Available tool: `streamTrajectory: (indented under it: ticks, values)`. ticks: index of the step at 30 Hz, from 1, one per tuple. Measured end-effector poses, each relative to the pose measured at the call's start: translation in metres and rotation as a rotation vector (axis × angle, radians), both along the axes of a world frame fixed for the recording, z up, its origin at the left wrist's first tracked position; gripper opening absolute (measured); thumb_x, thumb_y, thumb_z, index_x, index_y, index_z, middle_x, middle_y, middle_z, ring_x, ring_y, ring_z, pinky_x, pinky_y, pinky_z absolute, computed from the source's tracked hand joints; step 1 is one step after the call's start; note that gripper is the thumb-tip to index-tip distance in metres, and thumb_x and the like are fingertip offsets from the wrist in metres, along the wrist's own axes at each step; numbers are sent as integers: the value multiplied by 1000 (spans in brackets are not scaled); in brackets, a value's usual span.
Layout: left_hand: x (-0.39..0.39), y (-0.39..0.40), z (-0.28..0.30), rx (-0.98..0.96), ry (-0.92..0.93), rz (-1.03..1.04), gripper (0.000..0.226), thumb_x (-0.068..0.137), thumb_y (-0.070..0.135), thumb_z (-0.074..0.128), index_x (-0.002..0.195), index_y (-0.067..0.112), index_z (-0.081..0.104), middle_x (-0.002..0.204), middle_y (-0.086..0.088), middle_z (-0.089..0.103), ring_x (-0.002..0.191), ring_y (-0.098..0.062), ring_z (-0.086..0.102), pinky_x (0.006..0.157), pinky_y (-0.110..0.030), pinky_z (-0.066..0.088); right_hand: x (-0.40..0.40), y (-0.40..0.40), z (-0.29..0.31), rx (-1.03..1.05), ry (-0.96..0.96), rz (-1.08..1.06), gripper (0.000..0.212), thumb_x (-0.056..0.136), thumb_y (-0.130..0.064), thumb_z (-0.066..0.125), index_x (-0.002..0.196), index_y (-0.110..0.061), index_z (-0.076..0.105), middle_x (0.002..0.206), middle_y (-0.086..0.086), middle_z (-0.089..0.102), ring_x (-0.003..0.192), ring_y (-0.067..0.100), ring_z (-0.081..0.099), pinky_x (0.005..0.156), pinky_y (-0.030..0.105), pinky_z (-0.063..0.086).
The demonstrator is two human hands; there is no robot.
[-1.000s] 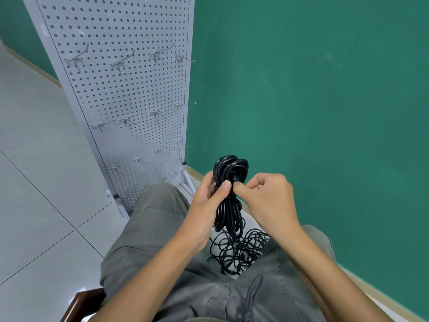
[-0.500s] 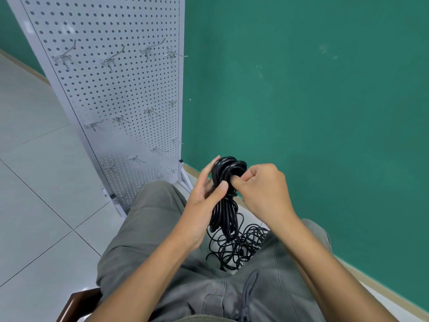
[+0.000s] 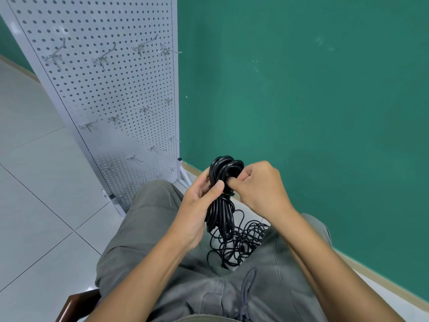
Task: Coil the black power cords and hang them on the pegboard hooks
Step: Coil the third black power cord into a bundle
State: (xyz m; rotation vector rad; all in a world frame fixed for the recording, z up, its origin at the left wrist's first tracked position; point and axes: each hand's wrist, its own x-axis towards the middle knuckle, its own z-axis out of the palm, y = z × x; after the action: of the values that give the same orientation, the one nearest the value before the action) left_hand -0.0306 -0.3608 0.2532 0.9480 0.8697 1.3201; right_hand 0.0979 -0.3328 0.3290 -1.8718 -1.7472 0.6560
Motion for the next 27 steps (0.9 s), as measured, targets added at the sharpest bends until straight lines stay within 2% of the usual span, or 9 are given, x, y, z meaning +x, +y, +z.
streamTrajectory:
  ticks: [3,7,10,14,18,21,25,27]
  values:
    - [-1,0,0,3,-2,-4,42,100,11,58,142,17,56,131,5,71,127,-6,61,98,-14,47,-1,-2,-4,16,-3,-17,30,82,-21,71,72,6,66,69,22,67,56,17,43,60,38,52]
    - [-1,0,-1,26,12,0,45,99,13,59,143,21,54,131,12,70,128,-1,59,98,-13,46,0,1,-5,10,-9,-5,30,83,-22,71,73,6,66,70,23,67,56,18,44,62,39,54]
    - [-3,1,-2,38,34,-17,49,97,16,60,145,24,52,135,12,68,131,-2,57,101,-13,45,4,5,-3,-29,26,34,34,85,-27,75,73,4,68,68,20,69,53,17,47,56,34,52]
    - [-6,2,-1,74,91,-55,54,98,16,60,149,27,47,139,13,65,136,-1,52,105,-13,41,12,6,-3,-118,123,31,36,85,-33,80,66,-5,67,45,5,60,39,6,41,41,18,36]
    - [-7,2,-2,80,128,-75,54,102,9,57,153,24,44,142,17,61,139,1,48,108,-14,40,13,8,-6,-156,197,-18,31,82,-21,80,68,3,66,40,-1,53,31,4,33,38,16,30]
    - [-7,1,1,66,118,-79,54,101,8,58,153,22,45,142,15,62,138,0,49,110,-16,40,13,11,-6,-171,234,-30,24,81,-16,79,67,0,68,43,2,57,33,4,35,46,21,33]
    - [-7,1,5,-3,74,-55,49,98,16,60,146,25,53,135,9,68,132,-6,57,110,-25,43,17,10,-14,-105,299,15,34,83,-31,82,59,-14,67,46,0,60,46,12,44,58,27,40]
    - [-8,1,6,-33,73,-58,41,101,14,58,140,29,57,130,9,71,128,-5,60,110,-26,43,18,6,-17,-87,304,64,33,91,-30,75,63,-15,66,50,0,63,42,5,42,59,27,39]
